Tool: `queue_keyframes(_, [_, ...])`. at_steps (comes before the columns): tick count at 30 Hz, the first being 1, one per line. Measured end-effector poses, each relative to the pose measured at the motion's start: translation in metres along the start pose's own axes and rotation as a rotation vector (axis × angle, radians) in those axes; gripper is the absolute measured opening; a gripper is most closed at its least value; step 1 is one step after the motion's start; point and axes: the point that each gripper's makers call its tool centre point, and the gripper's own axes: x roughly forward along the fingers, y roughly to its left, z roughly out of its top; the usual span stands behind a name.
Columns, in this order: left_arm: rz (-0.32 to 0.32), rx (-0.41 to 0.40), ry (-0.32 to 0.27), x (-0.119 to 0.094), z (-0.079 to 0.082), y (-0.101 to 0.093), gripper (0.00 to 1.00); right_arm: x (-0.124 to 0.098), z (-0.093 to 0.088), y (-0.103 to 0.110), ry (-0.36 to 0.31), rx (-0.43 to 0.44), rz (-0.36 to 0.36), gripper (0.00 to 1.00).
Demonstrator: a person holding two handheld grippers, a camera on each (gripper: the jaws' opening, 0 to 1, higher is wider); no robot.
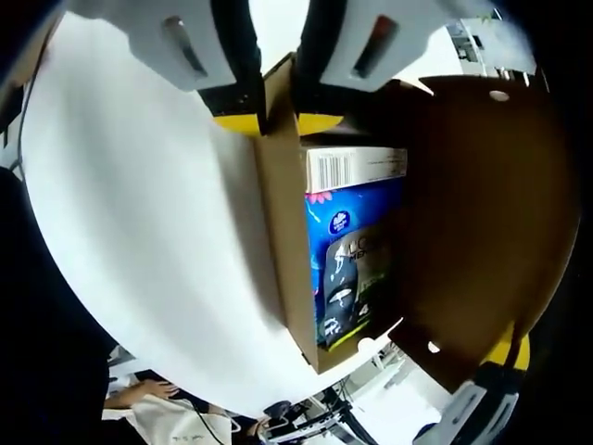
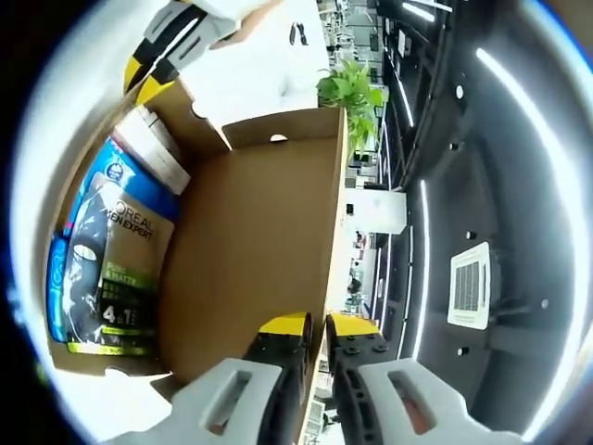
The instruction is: Operate the shoe box by opening the lid, removing the specified soft item, and placing it in the target area until the item is outside and the box remains undamaged.
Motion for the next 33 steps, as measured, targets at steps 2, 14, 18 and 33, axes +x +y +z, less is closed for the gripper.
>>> queue_keyframes(2, [0.001, 0.001, 0.003, 0.000, 0.000, 0.000, 0.10, 0.001, -0.001, -0.001, 0.000, 0.004, 0.007, 0.05])
queue_keyframes(14, [0.000, -0.003, 0.000, 0.000, 0.001, 0.001, 0.10, 0.010, -0.006, -0.004, -0.011, 0.044, 0.044, 0.05])
queue_keyframes(18, [0.003, 0.000, 0.008, 0.000, 0.001, 0.000, 0.10, 0.011, -0.005, -0.004, -0.013, 0.040, 0.051, 0.05])
queue_keyframes(33, [0.001, 0.003, 0.006, 0.000, 0.001, 0.000, 0.10, 0.023, -0.011, -0.007, 0.004, 0.061, 0.080, 0.04])
